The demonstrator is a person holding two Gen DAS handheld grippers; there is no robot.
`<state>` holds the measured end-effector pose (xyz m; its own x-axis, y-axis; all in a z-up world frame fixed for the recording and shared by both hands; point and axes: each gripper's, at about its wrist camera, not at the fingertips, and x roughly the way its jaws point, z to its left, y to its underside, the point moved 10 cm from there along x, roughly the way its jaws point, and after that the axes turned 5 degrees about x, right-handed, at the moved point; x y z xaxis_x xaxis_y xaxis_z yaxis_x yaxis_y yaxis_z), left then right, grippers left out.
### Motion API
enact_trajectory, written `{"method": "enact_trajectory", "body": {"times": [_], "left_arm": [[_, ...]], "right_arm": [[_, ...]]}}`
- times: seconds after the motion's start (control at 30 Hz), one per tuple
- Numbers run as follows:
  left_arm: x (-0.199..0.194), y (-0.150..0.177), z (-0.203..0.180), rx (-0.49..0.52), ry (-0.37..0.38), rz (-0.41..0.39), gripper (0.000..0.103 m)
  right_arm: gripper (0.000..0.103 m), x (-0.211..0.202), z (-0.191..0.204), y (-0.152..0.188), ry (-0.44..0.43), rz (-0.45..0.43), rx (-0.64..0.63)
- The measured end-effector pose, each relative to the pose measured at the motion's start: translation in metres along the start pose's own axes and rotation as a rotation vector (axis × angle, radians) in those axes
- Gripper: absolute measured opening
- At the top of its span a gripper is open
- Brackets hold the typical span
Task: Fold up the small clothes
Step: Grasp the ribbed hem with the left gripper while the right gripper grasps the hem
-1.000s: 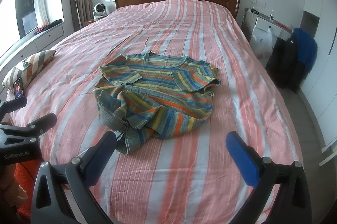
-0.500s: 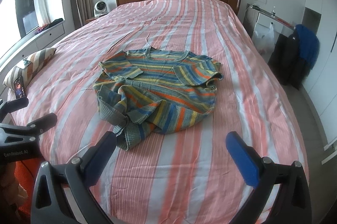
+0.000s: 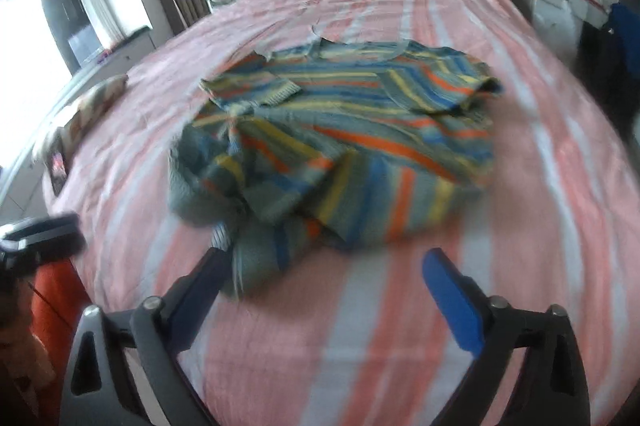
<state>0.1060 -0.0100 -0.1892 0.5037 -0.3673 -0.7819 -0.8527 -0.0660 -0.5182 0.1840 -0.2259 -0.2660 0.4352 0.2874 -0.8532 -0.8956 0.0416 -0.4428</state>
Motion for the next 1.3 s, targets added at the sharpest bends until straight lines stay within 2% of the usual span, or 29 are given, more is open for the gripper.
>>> {"method": "enact_trajectory", "body": {"times": [0.07,0.13,0.17,0.2,0.23,0.27,0.3,0.37,0.47,0.53,0.6,0.7,0.77,0.83,0.93,1.0,1.03,1.07,1.1,1.3], "left_arm": [[0.012,-0.014,-0.005,-0.018,0.035,0.011,0.102],[0.034,-0.03,-0.005,-0.043,0.052,0.056,0.1],[0.043,-0.033,-0.004,-0.047,0.042,0.069,0.088],[0.055,-0.038,-0.001,-0.055,0.034,0.092,0.052],[0.069,-0.038,0.002,-0.058,0.036,0.133,0.026],[0.075,-0.036,0.004,-0.062,0.042,0.161,0.005],[0.076,-0.033,0.007,-0.078,0.051,0.164,0.002],[0.052,-0.026,0.008,-0.056,0.062,0.103,0.002],[-0.002,0.0,0.006,-0.025,0.119,0.066,0.002],[-0.031,0.019,0.009,-0.002,0.118,0.061,0.002],[-0.056,0.05,0.013,0.012,0.104,0.079,0.002],[-0.053,0.08,0.024,0.007,0.067,0.123,0.002],[-0.039,0.089,0.037,0.001,0.018,0.143,0.002],[-0.026,0.092,0.052,-0.034,0.004,0.148,0.002],[-0.025,0.09,0.063,-0.031,-0.024,0.131,0.013],[-0.035,0.089,0.064,-0.037,0.007,0.109,0.041],[-0.039,0.087,0.064,-0.043,0.032,0.092,0.049],[-0.041,0.088,0.064,-0.046,0.043,0.083,0.06],[-0.04,0.087,0.064,-0.045,0.058,0.074,0.066],[-0.027,0.089,0.068,-0.079,0.098,0.091,0.066]], "right_arm": [[0.063,0.02,-0.005,-0.007,-0.07,0.051,0.109],[0.053,0.04,-0.006,-0.013,-0.117,0.096,0.176],[0.044,0.048,-0.004,-0.014,-0.135,0.112,0.184],[0.037,0.054,-0.004,-0.016,-0.134,0.122,0.183],[0.006,0.056,-0.005,-0.018,-0.136,0.124,0.192],[0.005,0.054,-0.006,-0.019,-0.16,0.13,0.217],[0.005,0.046,-0.005,-0.018,-0.197,0.133,0.24],[0.004,0.017,-0.004,-0.016,-0.239,0.11,0.224],[0.004,-0.04,-0.013,0.002,-0.301,0.105,0.201],[0.004,-0.077,-0.025,0.024,-0.317,0.13,0.189],[0.004,-0.096,-0.036,0.048,-0.298,0.164,0.186],[0.004,-0.098,-0.056,0.078,-0.223,0.201,0.175],[0.004,-0.087,-0.067,0.089,-0.19,0.209,0.176],[0.004,-0.074,-0.078,0.093,-0.168,0.198,0.18],[0.011,-0.066,-0.09,0.093,-0.145,0.174,0.184],[0.024,-0.069,-0.096,0.092,-0.186,0.165,0.227],[0.037,-0.07,-0.098,0.092,-0.207,0.16,0.243],[0.043,-0.073,-0.098,0.093,-0.236,0.158,0.26],[0.044,-0.072,-0.097,0.096,-0.255,0.161,0.267],[0.044,-0.047,-0.093,0.119,-0.271,0.238,0.286]]}}
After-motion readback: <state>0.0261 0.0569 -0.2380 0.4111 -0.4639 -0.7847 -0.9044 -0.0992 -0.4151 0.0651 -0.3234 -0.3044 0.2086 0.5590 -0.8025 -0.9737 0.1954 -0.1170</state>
